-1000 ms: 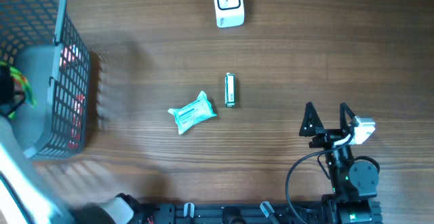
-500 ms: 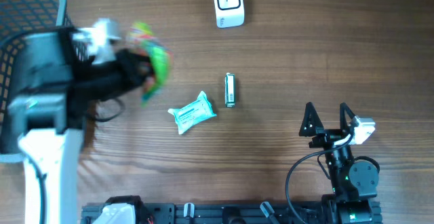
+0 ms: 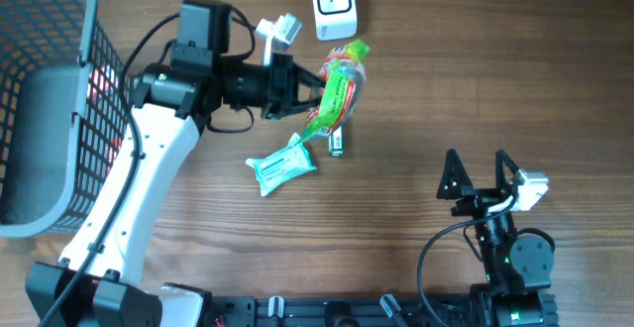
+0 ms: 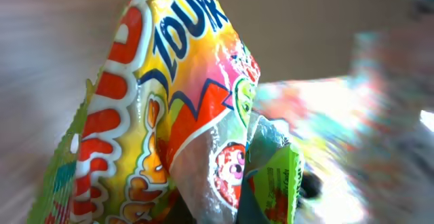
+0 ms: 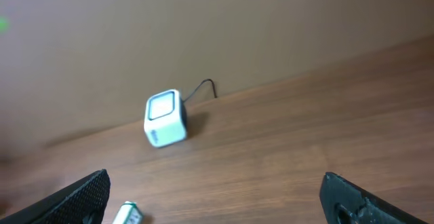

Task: Scan the item barcode
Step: 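Lift the Haribo bag out and hand it toward the right gripper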

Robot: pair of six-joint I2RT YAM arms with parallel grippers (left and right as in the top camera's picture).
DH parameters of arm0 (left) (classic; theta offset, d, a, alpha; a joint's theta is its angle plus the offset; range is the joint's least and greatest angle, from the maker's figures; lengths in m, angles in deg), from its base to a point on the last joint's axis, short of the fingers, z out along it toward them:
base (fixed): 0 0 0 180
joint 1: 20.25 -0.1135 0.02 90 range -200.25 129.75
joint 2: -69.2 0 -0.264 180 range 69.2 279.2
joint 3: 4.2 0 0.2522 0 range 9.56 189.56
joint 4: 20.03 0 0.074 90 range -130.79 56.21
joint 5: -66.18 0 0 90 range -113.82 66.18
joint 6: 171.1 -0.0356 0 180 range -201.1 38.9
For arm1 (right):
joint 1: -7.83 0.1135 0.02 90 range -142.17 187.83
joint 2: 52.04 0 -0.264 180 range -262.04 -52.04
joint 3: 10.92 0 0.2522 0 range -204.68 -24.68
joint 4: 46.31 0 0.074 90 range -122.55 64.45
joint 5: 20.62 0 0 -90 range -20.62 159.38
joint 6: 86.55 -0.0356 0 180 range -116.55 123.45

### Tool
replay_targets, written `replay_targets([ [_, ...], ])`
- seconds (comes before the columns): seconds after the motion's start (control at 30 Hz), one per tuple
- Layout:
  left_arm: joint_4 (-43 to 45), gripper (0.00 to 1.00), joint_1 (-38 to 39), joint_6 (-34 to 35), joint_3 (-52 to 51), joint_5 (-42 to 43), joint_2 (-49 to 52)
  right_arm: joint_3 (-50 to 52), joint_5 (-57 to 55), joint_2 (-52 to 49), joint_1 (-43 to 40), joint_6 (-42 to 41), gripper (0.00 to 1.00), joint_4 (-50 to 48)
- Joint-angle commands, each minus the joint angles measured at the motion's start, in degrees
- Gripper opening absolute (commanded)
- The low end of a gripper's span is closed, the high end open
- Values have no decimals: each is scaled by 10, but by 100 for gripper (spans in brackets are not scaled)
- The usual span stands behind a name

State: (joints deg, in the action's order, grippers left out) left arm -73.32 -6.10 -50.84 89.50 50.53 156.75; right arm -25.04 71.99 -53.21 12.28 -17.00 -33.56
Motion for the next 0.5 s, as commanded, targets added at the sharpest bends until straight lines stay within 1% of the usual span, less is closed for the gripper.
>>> replay_targets([
  [0.0, 41, 4, -13, 102, 3, 144, -6, -6, 92, 2, -2, -16, 100, -42],
  [0.13, 113, 4, -16, 170, 3, 160, -6, -74, 113, -11, -2, -16, 100, -31],
  [0.27, 221, 4, -16, 262, 3, 160, -6, -230, 151, -111, -2, 13, 100, 44],
  [0.33, 295, 4, -16, 324, 3, 160, -6, -336, 180, -198, -2, 47, 100, 118],
  [0.37, 336, 4, -16, 352, 3, 158, -7, -407, 202, -258, -2, 71, 100, 176],
  [0.43, 363, 4, -16, 367, 3, 156, -11, -512, 233, -343, -2, 107, 100, 266],
  [0.47, 363, 4, -16, 367, 3, 156, -14, -566, 248, -387, -2, 114, 100, 308],
])
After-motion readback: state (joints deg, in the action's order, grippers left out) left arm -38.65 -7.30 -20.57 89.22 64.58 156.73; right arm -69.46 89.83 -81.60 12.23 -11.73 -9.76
